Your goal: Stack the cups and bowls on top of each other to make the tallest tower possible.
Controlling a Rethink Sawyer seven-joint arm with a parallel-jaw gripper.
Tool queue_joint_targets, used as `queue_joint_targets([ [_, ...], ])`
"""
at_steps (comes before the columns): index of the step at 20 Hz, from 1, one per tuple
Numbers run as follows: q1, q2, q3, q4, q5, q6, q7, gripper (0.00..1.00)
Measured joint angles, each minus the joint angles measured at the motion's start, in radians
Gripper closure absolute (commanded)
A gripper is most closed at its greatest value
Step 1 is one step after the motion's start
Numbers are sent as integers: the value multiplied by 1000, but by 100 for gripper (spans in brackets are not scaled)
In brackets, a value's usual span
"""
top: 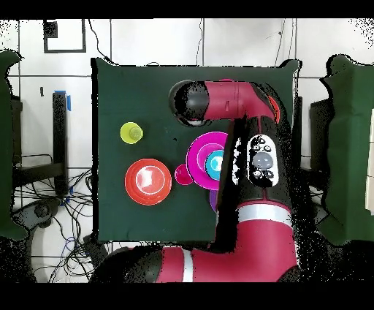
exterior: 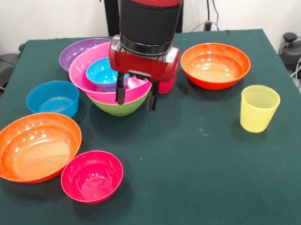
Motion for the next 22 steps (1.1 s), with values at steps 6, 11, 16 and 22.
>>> queue_joint_targets([
  [6, -20, 5, 36, 0, -12, 50, -183, 0],
  [11, -21, 5, 56, 0, -12, 51, -216, 0],
  [16, -21, -2, 63, 0, -13, 51, -216, 0],
  [22, -21, -24, 62, 0, -13, 51, -216, 0],
])
